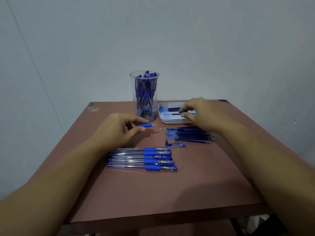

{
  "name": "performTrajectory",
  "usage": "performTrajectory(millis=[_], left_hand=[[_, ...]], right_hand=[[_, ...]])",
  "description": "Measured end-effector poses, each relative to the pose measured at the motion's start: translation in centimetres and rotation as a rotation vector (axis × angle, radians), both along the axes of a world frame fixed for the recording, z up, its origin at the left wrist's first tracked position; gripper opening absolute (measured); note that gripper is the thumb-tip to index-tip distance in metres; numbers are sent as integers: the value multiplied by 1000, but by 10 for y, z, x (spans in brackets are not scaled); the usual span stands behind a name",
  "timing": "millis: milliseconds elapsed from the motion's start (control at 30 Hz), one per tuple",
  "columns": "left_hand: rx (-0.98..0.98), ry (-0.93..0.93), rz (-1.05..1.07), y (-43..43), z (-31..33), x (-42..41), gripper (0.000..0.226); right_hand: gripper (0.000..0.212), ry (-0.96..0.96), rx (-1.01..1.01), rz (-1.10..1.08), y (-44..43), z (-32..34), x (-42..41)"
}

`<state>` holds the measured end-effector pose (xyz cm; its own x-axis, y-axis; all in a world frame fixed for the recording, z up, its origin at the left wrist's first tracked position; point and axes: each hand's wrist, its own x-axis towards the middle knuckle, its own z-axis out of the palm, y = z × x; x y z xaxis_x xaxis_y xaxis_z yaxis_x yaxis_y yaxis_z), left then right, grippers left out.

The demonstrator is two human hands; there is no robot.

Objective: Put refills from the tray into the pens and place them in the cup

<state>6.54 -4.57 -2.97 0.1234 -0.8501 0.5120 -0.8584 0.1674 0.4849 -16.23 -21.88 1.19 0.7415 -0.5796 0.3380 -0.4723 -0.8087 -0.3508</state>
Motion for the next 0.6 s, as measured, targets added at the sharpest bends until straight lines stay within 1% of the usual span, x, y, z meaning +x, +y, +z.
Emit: performTrajectory(millis=[100,167,300,433,533,600], left_hand=[[2,-7,-2,0,0,0,23],[7,-19,0,0,0,1,23],[14,-53,15,-1,0,5,24],[16,-70,24,-1,1,6,23],[17,-74,21,-2,0,6,23],[20,-55,20,-1,0,7,23]], right_hand=[[16,41,87,-37,-18,3,10],[19,108,127,-69,-31,3,17],[21,290,105,-117,-49,-1,30],[12,308,72,-122,-54,-2,37],[10,338,60,-117,-50,1,36],[8,303,40,-92,-41,9,32]])
